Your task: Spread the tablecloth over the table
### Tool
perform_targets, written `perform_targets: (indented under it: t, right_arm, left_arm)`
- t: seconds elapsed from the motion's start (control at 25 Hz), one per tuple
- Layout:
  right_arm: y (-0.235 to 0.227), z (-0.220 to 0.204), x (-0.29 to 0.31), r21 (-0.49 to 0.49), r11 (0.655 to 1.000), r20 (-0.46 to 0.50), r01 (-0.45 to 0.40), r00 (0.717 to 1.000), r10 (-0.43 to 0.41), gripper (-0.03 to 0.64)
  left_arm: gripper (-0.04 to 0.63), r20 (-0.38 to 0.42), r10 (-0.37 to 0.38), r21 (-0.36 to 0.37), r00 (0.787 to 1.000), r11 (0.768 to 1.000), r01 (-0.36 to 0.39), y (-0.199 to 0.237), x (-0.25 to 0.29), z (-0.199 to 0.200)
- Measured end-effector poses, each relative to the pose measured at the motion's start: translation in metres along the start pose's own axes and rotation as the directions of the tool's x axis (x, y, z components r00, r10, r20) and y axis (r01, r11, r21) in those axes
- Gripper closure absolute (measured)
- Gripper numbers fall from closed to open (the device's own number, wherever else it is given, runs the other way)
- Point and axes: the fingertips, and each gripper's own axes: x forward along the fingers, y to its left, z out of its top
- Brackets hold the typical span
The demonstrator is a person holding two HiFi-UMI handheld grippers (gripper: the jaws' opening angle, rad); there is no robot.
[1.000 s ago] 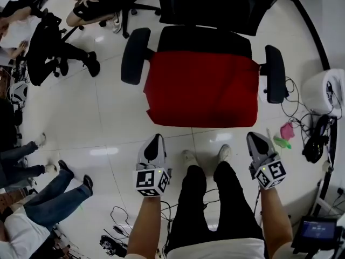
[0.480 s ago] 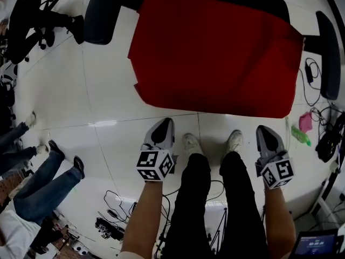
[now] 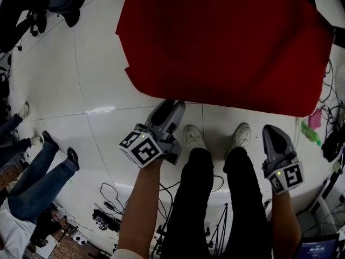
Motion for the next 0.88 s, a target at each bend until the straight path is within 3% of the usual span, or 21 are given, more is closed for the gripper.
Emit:
perform_targets:
  t: [0.16, 0.32, 0.4, 0.44, 0.56, 0.64, 0.76, 0.88]
  right_arm:
    - [0.003, -0.011, 0.001, 0.020, 1.000, -0.023, -0.005, 1.000, 0.006, 0.611]
    - [0.005, -0.019, 0.003, 0.037, 0.999, -0.035, -0.004, 0.999, 0.005, 0.611]
    - [0.005, -0.025, 0.006, 0.069, 0.998, -0.041, 0.013, 0.999, -0.010, 0.611]
    - [0.005, -0.028, 0.008, 0.100, 0.995, -0.037, 0.021, 0.999, -0.017, 0.611]
    - [-0.003, -0.035, 0.012, 0.256, 0.967, 0.017, -0.001, 1.000, -0.003, 0.609]
    - [-0.014, -0.036, 0.012, 0.411, 0.910, 0.096, -0.056, 0.995, 0.018, 0.502]
    - [-0.032, -0.031, 0.009, 0.617, 0.768, 0.244, -0.171, 0.970, 0.020, 0.329]
    - [-0.052, -0.020, 0.008, 0.717, 0.628, 0.399, -0.303, 0.917, -0.012, 0.243]
  left_arm:
    - [0.374, 0.029, -0.117, -0.112, 0.993, 0.986, 0.120, -0.008, 0.006, 0.009]
    - [0.385, 0.076, -0.137, -0.196, 0.988, 0.969, 0.149, -0.001, 0.006, 0.018]
    - [0.463, 0.086, -0.124, -0.204, 0.989, 0.969, 0.140, 0.004, 0.001, 0.023]
    - [0.463, 0.089, -0.122, -0.204, 0.989, 0.969, 0.138, 0.006, -0.002, 0.025]
    - [0.555, 0.081, -0.097, -0.161, 0.992, 0.981, 0.109, 0.005, -0.005, 0.025]
    - [0.577, 0.075, -0.074, -0.139, 0.994, 0.987, 0.083, 0.001, -0.005, 0.022]
    - [0.577, 0.086, -0.067, -0.152, 0.994, 0.985, 0.080, -0.008, -0.007, 0.017]
    - [0.578, 0.087, -0.061, -0.152, 0.994, 0.986, 0.074, -0.015, -0.012, 0.017]
